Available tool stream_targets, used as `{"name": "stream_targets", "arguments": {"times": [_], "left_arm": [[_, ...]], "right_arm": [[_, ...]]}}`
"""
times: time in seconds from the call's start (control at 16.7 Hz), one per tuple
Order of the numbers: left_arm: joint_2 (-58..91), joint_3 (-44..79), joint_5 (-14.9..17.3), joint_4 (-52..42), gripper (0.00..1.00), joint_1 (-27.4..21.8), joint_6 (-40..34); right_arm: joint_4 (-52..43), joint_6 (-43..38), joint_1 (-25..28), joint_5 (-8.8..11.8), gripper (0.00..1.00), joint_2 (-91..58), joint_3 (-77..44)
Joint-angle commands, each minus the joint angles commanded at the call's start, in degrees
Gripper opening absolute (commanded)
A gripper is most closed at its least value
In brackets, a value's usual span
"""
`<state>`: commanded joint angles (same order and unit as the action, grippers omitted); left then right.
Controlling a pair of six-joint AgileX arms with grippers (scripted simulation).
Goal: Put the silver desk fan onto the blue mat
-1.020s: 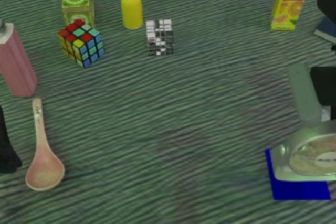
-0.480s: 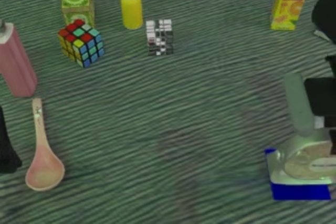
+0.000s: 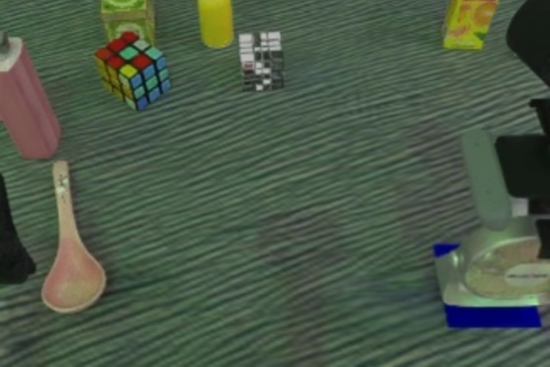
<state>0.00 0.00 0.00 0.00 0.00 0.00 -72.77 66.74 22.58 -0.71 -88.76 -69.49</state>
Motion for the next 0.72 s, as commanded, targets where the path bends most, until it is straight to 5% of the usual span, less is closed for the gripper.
{"name": "stream_targets", "arguments": {"times": [0.6,0.72], "left_arm": [[0.0,0.0,0.0,0.0,1.0,0.0,0.0],[0.0,0.0,0.0,0.0,1.0,0.0,0.0]], "right_arm": [[0.0,0.0,0.0,0.0,0.98,0.0,0.0],[0.0,0.0,0.0,0.0,1.0,0.0,0.0]]}}
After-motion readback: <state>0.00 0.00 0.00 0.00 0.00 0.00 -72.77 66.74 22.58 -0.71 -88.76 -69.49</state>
